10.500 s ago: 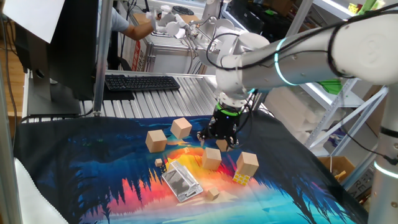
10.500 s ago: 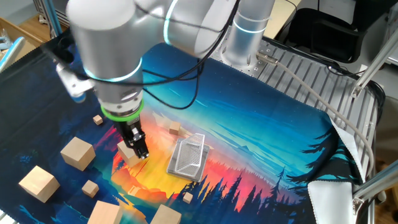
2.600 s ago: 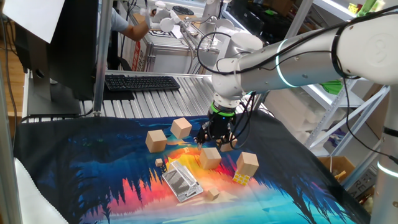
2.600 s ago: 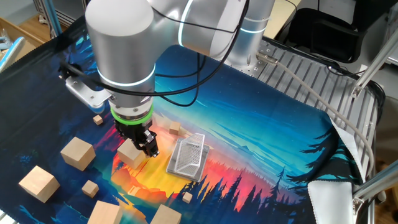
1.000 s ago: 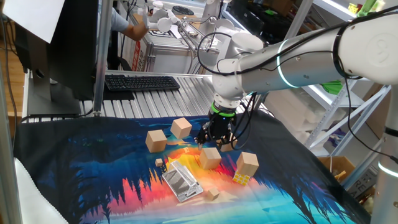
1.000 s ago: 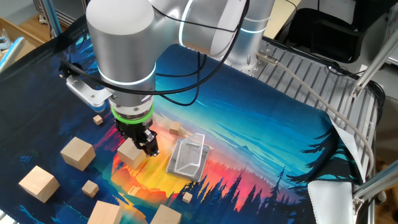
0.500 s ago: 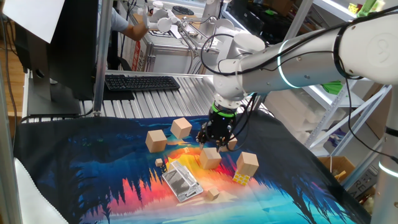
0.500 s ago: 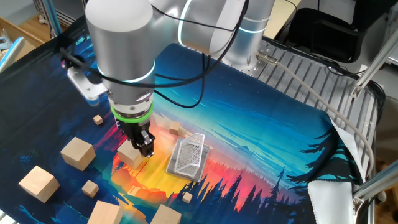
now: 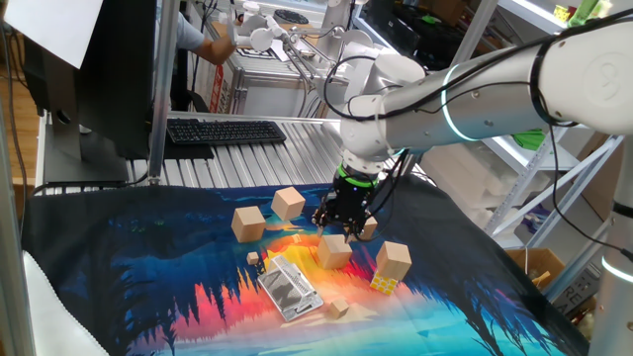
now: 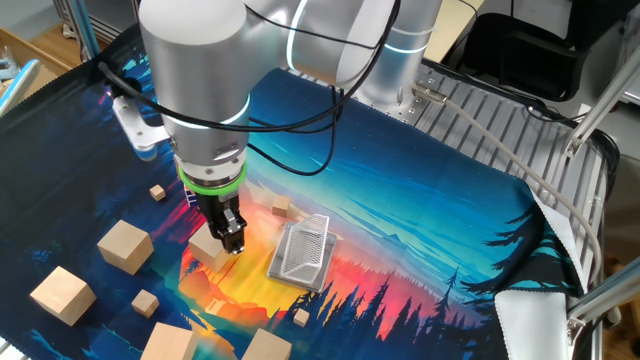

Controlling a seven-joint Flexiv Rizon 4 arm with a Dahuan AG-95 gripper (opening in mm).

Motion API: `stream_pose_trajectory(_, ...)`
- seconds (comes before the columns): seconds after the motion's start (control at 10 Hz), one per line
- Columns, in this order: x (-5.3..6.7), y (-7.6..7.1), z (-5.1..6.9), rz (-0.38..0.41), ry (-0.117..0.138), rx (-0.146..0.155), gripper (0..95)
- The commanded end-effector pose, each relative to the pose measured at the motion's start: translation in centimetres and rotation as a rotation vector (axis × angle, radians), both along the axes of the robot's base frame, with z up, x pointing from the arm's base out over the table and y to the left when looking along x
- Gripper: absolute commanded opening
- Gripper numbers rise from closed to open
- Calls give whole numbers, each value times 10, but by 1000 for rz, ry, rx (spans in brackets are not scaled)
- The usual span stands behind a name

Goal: Stack the blocks into a pyramid shape

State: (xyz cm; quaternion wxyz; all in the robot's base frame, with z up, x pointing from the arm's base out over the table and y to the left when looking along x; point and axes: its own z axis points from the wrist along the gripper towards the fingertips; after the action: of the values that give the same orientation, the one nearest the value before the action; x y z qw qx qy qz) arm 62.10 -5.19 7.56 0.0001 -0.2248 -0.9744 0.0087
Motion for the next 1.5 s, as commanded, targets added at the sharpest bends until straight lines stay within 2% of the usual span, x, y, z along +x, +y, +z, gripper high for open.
stream_pose_trajectory(0.1, 0, 0, 0, 12, -2, -7, 570)
stream_pose_trajectory(0.3, 0, 0, 0, 13, 1, -7, 570)
stream_pose_trajectory(0.4, 0, 0, 0, 17, 15, 1, 570)
stream_pose_trajectory(0.5, 0, 0, 0, 10, 22, 22, 570)
stream_pose_trajectory(1.2, 0, 0, 0, 18, 20, 21, 570)
stream_pose_trajectory(1.4, 0, 0, 0, 28, 17, 45, 570)
stream_pose_trajectory(1.5, 0, 0, 0, 29, 5, 50, 570)
